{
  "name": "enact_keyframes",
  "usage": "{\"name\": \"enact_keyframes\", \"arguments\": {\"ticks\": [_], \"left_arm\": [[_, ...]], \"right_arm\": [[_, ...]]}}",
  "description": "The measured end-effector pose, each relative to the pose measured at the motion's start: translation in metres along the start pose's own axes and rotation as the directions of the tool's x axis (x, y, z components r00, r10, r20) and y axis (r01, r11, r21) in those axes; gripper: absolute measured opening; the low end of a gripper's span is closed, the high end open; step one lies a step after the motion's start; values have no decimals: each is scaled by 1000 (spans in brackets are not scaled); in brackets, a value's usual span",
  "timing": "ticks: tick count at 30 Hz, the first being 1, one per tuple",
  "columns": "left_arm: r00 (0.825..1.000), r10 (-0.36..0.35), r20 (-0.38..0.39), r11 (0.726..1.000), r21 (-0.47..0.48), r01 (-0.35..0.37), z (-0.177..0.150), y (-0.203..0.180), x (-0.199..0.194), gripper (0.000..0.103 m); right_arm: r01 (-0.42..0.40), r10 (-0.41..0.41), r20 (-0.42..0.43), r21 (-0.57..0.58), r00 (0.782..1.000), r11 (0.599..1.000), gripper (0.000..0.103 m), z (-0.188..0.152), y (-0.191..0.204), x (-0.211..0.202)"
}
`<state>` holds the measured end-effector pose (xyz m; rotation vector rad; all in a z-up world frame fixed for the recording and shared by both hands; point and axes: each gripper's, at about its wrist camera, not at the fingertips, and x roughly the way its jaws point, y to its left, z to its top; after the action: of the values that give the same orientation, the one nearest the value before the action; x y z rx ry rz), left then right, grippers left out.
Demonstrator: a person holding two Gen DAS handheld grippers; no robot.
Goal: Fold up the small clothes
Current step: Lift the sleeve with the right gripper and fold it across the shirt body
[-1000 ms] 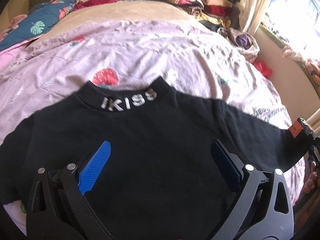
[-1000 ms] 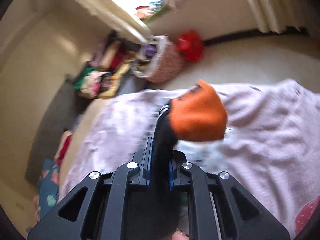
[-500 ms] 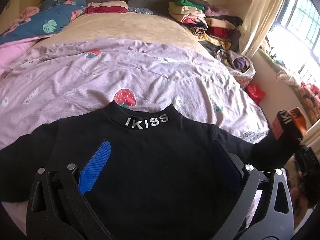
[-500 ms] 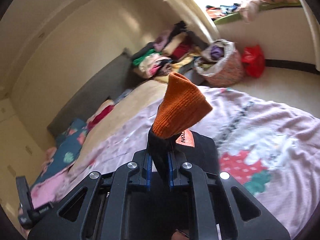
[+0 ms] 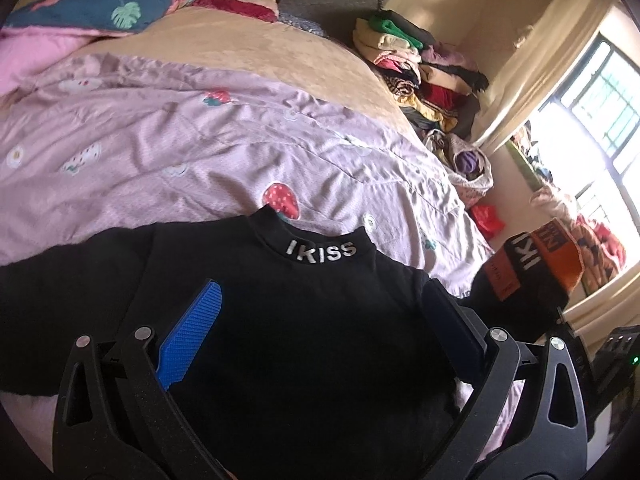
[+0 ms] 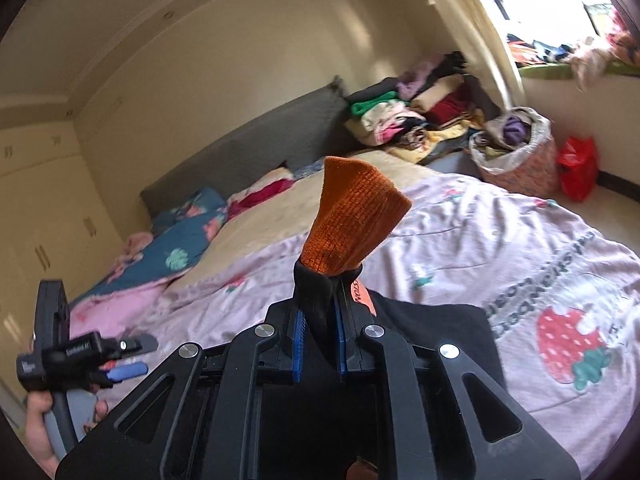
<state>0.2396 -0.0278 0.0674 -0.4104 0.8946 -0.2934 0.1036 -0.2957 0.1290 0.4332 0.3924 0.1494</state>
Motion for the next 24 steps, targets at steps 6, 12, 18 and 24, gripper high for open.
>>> {"name": "enact_keyframes", "arguments": {"ticks": [6,12,18,24], "left_arm": [[998,-58,-23,995,-85,56,-3,31,-3,94],[982,-189,-14,971,-149,185,-11,52,-4,94],[978,-208,-31,965,-171,200,-17,63,-1,94],[979,-201,-38,960,-206,189,-22,81,2,94]], "right_arm": [[-35,31,-54,-73,998,997,12,-19,32,17],[-65,50,-107,-136,993,989,12,-45,64,34],[-95,65,-153,-199,986,975,12,-67,89,47],[-122,65,-221,-253,973,960,14,-88,106,62]]}}
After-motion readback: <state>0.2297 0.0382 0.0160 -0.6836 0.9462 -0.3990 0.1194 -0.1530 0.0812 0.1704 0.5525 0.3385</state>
